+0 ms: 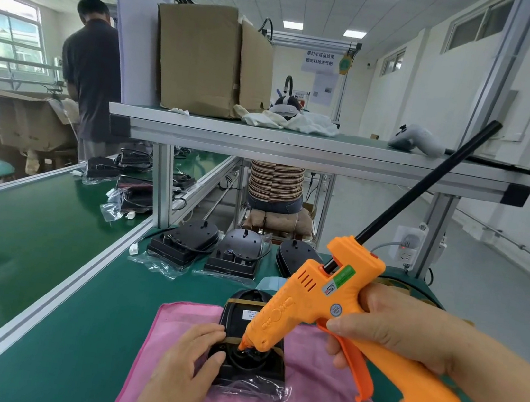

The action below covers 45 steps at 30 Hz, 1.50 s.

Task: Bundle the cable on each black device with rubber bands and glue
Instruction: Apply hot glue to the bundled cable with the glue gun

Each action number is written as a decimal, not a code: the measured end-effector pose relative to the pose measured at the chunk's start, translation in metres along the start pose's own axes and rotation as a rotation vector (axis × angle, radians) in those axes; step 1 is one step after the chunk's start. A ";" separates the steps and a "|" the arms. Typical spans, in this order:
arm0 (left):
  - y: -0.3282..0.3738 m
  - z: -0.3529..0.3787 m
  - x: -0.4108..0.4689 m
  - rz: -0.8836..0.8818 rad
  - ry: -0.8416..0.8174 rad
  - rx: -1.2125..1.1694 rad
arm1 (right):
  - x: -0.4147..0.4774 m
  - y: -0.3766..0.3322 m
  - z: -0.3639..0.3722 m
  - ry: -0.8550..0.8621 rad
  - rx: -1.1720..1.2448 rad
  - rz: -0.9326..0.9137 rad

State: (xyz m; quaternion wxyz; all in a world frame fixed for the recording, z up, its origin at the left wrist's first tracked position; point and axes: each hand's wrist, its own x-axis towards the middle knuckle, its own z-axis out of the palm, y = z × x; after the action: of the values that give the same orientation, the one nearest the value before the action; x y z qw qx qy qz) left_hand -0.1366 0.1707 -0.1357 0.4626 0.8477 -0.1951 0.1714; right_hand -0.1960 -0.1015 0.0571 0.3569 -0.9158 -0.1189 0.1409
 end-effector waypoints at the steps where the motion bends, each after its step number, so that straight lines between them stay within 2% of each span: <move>1: 0.000 0.000 0.000 -0.001 -0.001 0.001 | 0.000 0.000 0.000 -0.011 0.009 -0.005; 16: 0.000 0.000 -0.001 -0.005 0.001 0.003 | 0.000 -0.003 -0.001 0.011 -0.051 -0.030; 28: -0.002 0.001 0.000 -0.005 -0.005 -0.010 | -0.003 -0.001 -0.004 0.052 -0.091 0.039; 45: -0.006 0.002 0.001 -0.013 -0.015 -0.009 | -0.001 0.001 -0.005 0.030 -0.079 0.009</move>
State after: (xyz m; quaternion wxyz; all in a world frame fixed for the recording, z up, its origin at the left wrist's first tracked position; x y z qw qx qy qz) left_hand -0.1329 0.1722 -0.1405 0.4660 0.8482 -0.1935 0.1612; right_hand -0.1950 -0.1062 0.0602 0.3217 -0.9316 -0.1149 0.1239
